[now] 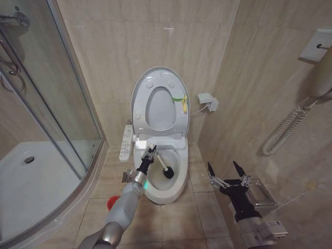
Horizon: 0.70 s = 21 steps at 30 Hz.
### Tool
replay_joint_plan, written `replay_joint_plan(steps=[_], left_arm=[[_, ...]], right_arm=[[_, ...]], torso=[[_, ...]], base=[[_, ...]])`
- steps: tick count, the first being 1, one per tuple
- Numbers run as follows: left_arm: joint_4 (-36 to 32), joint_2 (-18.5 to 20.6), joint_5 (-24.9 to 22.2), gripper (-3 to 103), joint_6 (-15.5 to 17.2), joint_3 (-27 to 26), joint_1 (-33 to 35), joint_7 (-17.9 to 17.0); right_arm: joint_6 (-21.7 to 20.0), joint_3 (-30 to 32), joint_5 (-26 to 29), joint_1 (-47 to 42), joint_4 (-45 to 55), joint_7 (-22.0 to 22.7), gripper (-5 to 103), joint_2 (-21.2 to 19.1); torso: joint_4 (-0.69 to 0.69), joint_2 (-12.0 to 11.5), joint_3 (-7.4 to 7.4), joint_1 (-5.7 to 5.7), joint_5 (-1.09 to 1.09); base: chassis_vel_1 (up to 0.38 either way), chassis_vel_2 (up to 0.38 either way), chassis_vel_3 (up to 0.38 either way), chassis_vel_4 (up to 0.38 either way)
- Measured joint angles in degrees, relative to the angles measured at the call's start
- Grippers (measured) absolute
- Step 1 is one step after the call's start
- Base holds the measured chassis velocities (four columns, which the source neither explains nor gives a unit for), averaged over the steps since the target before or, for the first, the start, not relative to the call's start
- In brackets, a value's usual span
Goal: Open the toilet lid, clean the toilet bowl with a toilet brush, close the toilet lid, and flush.
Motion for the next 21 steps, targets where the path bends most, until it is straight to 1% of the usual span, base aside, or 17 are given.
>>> replay_joint_plan(steps=[4, 7, 12, 16, 21], left_arm=[[-1.06, -0.05, -1.67, 20, -0.05, 0.68, -1.57, -0.27], [-0.59, -0.04, -1.98, 20, -0.05, 0.57, -1.85, -0.28], [0.58, -0.01, -1.91, 20, 0.02, 0.09, -0.62, -0.17], [-0.35, 0.0, -2.68, 20, 0.32, 0.25, 0.28, 0.01], [-2.21, -0.03, -4.35, 20, 0.76, 0.88, -0.77, 0.29]], right_arm=[[0.0, 0.0, 0.0, 0.0, 0.0, 0.0, 100, 0.0], [0.0, 0.0, 0.0, 0.0, 0.0, 0.0, 100, 0.0], [0.0, 0.0, 0.0, 0.0, 0.0, 0.0, 100, 0.0], [0.0, 0.0, 0.0, 0.0, 0.0, 0.0, 100, 0.0], [0.0, 0.0, 0.0, 0.0, 0.0, 0.0, 100, 0.0]], torso=[[-0.01, 0.0, 0.0, 0.01, 0.0], [0.03, 0.0, 0.0, 0.01, 0.02], [0.05, -0.01, 0.0, 0.01, 0.01], [0.07, -0.01, 0.0, 0.0, 0.01], [0.01, -0.01, 0.0, 0.01, 0.01]], base=[[0.0, 0.0, 0.0, 0.0], [0.0, 0.0, 0.0, 0.0], [0.0, 0.0, 0.0, 0.0], [0.0, 0.0, 0.0, 0.0], [0.0, 0.0, 0.0, 0.0]])
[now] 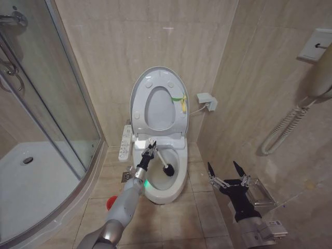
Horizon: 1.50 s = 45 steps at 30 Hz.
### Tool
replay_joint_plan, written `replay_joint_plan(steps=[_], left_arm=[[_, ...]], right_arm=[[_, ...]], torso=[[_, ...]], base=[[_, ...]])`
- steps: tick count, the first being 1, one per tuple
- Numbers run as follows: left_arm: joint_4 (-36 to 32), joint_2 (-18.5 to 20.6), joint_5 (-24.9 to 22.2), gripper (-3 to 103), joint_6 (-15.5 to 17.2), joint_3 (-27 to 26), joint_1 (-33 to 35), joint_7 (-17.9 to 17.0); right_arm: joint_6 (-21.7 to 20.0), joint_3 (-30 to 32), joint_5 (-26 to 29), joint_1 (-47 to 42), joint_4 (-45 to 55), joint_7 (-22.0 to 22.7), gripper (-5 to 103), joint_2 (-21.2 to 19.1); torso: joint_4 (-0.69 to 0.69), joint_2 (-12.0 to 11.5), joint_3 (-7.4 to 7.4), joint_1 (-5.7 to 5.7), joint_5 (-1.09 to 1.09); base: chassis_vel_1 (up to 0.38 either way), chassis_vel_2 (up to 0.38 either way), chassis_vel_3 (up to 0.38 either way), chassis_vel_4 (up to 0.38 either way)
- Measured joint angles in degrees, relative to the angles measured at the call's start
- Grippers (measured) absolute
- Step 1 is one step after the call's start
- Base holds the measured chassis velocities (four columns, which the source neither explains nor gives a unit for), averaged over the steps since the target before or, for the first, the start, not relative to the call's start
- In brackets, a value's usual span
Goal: Open the toilet lid, clean the toilet bowl with a toilet brush, close the toilet lid, and flush.
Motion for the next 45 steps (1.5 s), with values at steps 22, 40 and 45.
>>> replay_joint_plan(steps=[22, 40, 45], left_arm=[[1.29, 0.01, 2.44, 20, 0.07, -0.73, -1.1, 0.71], [-0.34, 0.0, 0.87, 20, 0.16, -1.33, -1.23, 2.68], [1.72, 0.03, 1.2, 20, 0.69, -2.03, 0.91, 3.06]], right_arm=[[0.0, 0.0, 0.0, 0.0, 0.0, 0.0, 100, 0.01], [0.0, 0.0, 0.0, 0.0, 0.0, 0.0, 100, 0.01], [0.0, 0.0, 0.0, 0.0, 0.0, 0.0, 100, 0.0]], torso=[[0.02, 0.0, 0.0, -0.01, 0.0], [0.02, 0.01, 0.0, -0.01, 0.0], [0.05, 0.01, 0.0, 0.0, 0.0]], base=[[0.0, 0.0, 0.0, 0.0], [0.0, 0.0, 0.0, 0.0], [0.0, 0.0, 0.0, 0.0]])
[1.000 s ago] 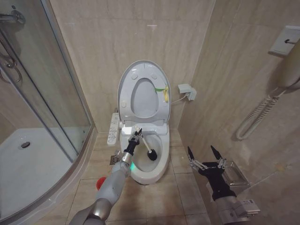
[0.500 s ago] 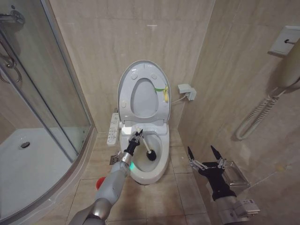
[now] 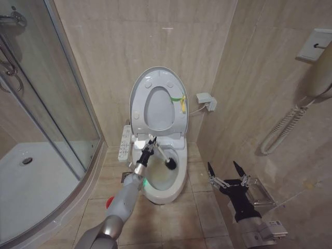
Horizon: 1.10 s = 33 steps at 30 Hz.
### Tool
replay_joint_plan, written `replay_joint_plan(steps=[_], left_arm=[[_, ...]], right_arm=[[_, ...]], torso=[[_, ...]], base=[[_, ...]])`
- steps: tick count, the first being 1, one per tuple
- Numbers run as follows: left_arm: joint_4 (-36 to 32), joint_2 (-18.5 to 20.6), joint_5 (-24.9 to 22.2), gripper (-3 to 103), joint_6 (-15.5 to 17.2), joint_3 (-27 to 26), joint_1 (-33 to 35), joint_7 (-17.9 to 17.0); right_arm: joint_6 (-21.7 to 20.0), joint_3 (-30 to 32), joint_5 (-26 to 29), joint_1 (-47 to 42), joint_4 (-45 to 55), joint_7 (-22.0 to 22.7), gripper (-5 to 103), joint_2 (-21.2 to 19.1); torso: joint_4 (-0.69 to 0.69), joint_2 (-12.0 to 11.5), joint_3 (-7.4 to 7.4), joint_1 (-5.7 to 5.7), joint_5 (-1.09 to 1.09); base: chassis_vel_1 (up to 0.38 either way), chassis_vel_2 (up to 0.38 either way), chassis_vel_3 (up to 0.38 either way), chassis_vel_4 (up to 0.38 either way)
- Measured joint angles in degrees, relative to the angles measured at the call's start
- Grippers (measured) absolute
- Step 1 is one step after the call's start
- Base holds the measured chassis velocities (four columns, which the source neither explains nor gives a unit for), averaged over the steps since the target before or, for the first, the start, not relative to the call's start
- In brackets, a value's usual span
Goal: Open the toilet lid, clean the toilet bowl with a toilet brush, close the toilet lid, and flush.
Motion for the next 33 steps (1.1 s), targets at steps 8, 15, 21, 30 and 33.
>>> replay_joint_plan(steps=[8, 15, 21, 30, 33], left_arm=[[-1.72, 0.01, -0.3, 20, -0.02, 0.22, 0.99, 0.2], [-1.85, -0.01, -5.22, 20, 0.84, 0.57, -0.74, 0.49], [0.81, 0.01, -1.18, 20, 0.4, -0.4, 0.6, 0.53], [-2.7, -0.03, -1.04, 20, 0.11, -0.16, -1.52, -0.37], [-2.29, -0.03, -0.85, 20, 0.09, -0.53, -2.58, -0.74]], right_arm=[[0.0, 0.0, 0.0, 0.0, 0.0, 0.0, 100, 0.0], [0.0, 0.0, 0.0, 0.0, 0.0, 0.0, 100, 0.0], [0.0, 0.0, 0.0, 0.0, 0.0, 0.0, 100, 0.0], [0.0, 0.0, 0.0, 0.0, 0.0, 0.0, 100, 0.0], [0.0, 0.0, 0.0, 0.0, 0.0, 0.0, 100, 0.0]], torso=[[-0.03, 0.0, 0.0, 0.0, 0.0], [-0.01, 0.0, 0.0, 0.0, 0.01], [0.01, -0.01, -0.01, 0.0, 0.01], [-0.06, -0.01, 0.0, 0.0, 0.01], [-0.04, -0.01, 0.0, 0.0, 0.0]], base=[[0.0, 0.0, 0.0, 0.0], [0.0, 0.0, 0.0, 0.0], [0.0, 0.0, 0.0, 0.0], [0.0, 0.0, 0.0, 0.0], [0.0, 0.0, 0.0, 0.0]])
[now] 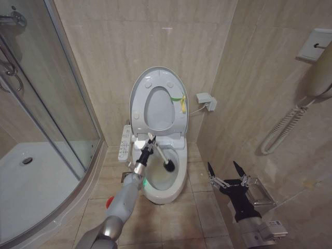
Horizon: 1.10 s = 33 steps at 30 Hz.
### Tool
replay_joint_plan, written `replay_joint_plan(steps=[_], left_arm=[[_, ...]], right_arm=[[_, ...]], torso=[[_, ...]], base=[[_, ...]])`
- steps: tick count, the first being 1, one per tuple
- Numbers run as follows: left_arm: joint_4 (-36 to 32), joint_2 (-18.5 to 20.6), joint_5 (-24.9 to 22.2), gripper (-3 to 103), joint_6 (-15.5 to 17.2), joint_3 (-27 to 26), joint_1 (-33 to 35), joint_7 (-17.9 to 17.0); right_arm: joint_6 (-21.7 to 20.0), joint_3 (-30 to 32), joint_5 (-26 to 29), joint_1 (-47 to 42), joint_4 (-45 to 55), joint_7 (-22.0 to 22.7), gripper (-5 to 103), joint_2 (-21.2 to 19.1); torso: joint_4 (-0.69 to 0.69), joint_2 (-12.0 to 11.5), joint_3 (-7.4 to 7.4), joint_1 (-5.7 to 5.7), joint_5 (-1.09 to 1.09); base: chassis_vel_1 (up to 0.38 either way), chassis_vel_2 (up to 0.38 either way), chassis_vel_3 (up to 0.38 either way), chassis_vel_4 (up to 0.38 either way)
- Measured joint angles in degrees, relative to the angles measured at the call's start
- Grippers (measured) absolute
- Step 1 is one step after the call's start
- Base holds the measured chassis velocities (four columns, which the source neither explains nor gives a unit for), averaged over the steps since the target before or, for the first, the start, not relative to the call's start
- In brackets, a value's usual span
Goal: Open the toilet lid, clean the toilet bowl with a toilet brush, close the toilet lid, and flush.
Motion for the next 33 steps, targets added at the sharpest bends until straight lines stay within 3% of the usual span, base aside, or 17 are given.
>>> replay_joint_plan(steps=[12, 16, 20, 28, 33], left_arm=[[0.52, 0.04, 0.54, 20, -0.07, 3.23, 3.69, -0.26], [-2.48, -0.01, -2.68, 20, 0.25, 4.71, 1.21, -0.88], [-2.82, 0.0, -3.81, 20, 0.48, 5.56, 0.88, -1.5], [-0.34, 0.04, -0.56, 20, -0.02, 4.99, 4.25, -0.65], [-2.2, 0.03, 0.23, 20, -0.52, 4.5, 3.14, -0.92]], right_arm=[[0.0, 0.0, 0.0, 0.0, 0.0, 0.0, 100, 0.0], [0.0, 0.0, 0.0, 0.0, 0.0, 0.0, 100, 0.0], [0.0, 0.0, 0.0, 0.0, 0.0, 0.0, 100, 0.0], [0.0, 0.0, 0.0, 0.0, 0.0, 0.0, 100, 0.0], [0.0, 0.0, 0.0, 0.0, 0.0, 0.0, 100, 0.0]], torso=[[0.05, 0.0, -0.01, -0.01, 0.01], [-0.03, 0.0, -0.01, 0.0, 0.0], [0.01, 0.0, -0.01, 0.0, 0.0], [0.07, 0.01, -0.01, -0.01, 0.01], [0.01, 0.01, 0.0, 0.0, 0.0]], base=[[0.0, 0.0, 0.0, 0.0], [0.0, 0.0, 0.0, 0.0], [0.0, 0.0, 0.0, 0.0], [0.0, 0.0, 0.0, 0.0], [0.0, 0.0, 0.0, 0.0]])
